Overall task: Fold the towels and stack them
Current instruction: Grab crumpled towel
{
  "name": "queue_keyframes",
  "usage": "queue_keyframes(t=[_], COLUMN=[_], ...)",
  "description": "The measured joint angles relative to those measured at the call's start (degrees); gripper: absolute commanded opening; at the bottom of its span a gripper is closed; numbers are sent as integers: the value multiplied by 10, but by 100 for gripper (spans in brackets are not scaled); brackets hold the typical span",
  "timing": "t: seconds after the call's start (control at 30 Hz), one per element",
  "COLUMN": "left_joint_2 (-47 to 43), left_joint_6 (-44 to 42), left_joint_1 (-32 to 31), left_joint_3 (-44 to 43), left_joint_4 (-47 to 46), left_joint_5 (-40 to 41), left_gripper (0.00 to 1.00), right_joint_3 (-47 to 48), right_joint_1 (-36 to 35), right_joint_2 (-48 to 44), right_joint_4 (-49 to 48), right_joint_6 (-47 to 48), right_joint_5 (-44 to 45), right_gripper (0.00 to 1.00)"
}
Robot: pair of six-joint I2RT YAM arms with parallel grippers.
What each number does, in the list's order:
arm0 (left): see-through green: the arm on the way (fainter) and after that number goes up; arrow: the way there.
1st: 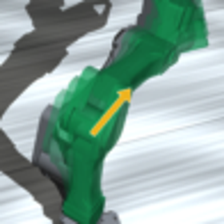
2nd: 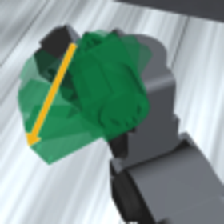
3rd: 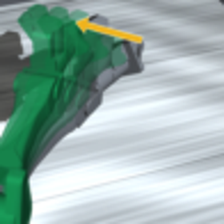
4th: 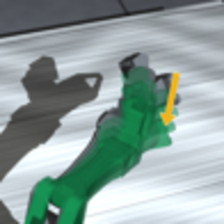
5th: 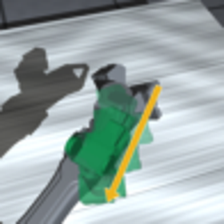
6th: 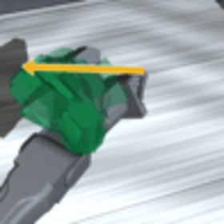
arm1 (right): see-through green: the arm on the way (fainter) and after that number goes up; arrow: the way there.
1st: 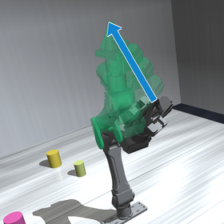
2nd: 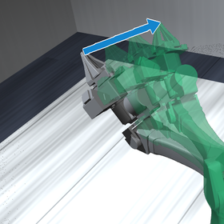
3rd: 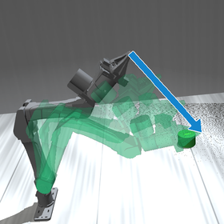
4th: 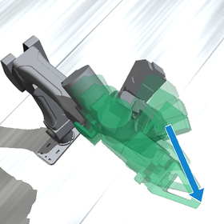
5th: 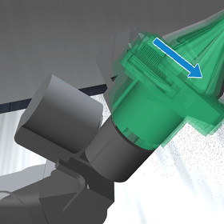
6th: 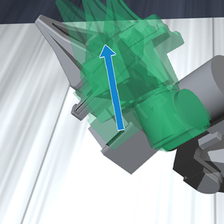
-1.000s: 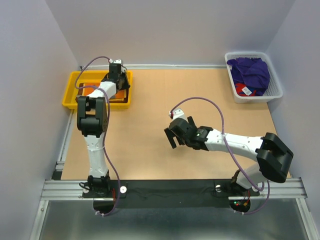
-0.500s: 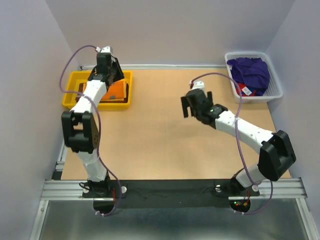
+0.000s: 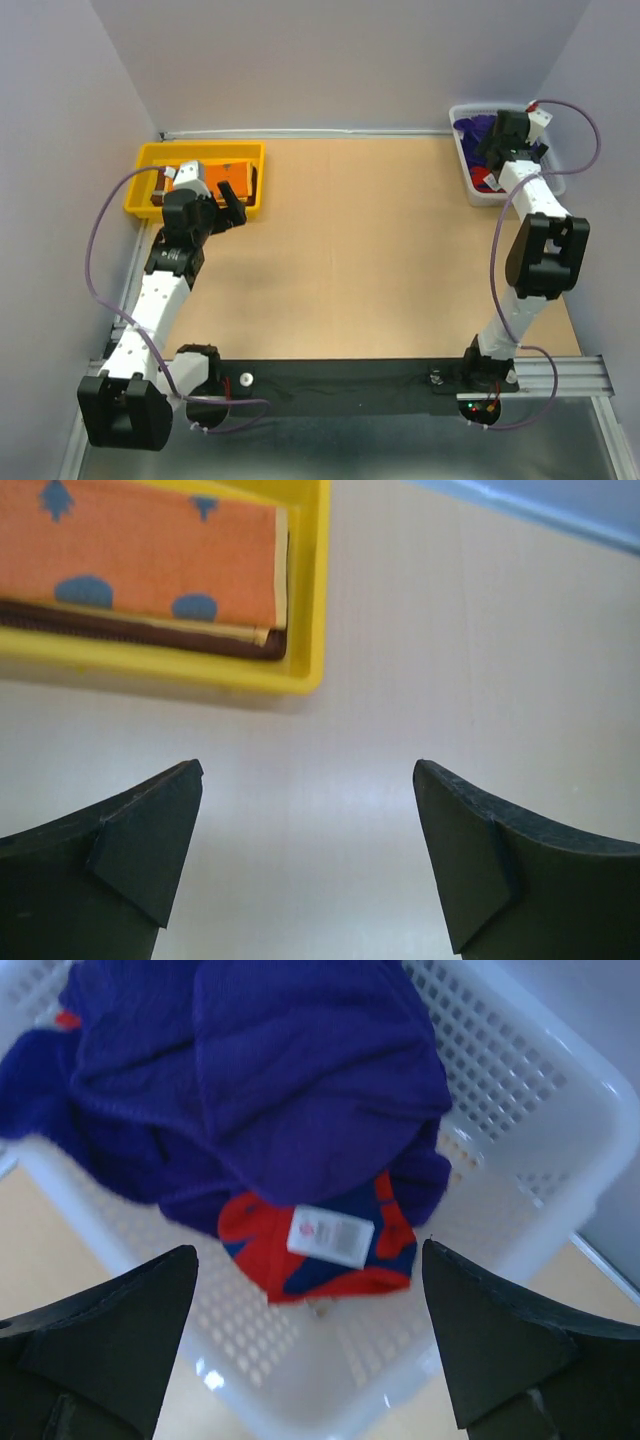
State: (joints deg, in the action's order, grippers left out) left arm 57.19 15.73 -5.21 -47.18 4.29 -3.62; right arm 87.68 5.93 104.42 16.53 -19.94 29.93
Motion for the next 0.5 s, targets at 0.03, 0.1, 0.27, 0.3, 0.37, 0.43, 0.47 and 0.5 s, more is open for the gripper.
queue_keyframes(t=[0.03, 0.1, 0.27, 0.3, 0.37, 0.43, 0.47, 0.5], left_joint_2=[-10, -18, -18, -18, -15, -9, -6, -2], left_joint_6=[-2, -4, -13, -14, -17, -18, -19, -20], left_joint_1=[-1, -2, -3, -3, -3, -3, -3, -3], left_joint_3=[26, 55, 63, 63, 63, 63, 63, 63], left_joint_4=[0, 3, -7, -9, -15, -17, -17, -17], left_joint_5=[0, 0, 7, 9, 14, 17, 19, 20], left_gripper=[99, 99, 99, 99, 99, 99, 99, 99], right_joint_3=[18, 75, 187, 211, 247, 268, 272, 272], right_joint_1=[7, 28, 57, 60, 64, 65, 65, 65], right_joint_2=[18, 79, 195, 215, 245, 262, 265, 265], right_joint_4=[-1, -15, -26, -26, -30, -32, -32, -33], right_joint_6=[-6, -21, -40, -41, -41, -42, -42, -43], right_joint_5=[-2, -9, -21, -22, -25, -27, -28, -29], right_gripper=[96, 93, 79, 75, 59, 45, 38, 34])
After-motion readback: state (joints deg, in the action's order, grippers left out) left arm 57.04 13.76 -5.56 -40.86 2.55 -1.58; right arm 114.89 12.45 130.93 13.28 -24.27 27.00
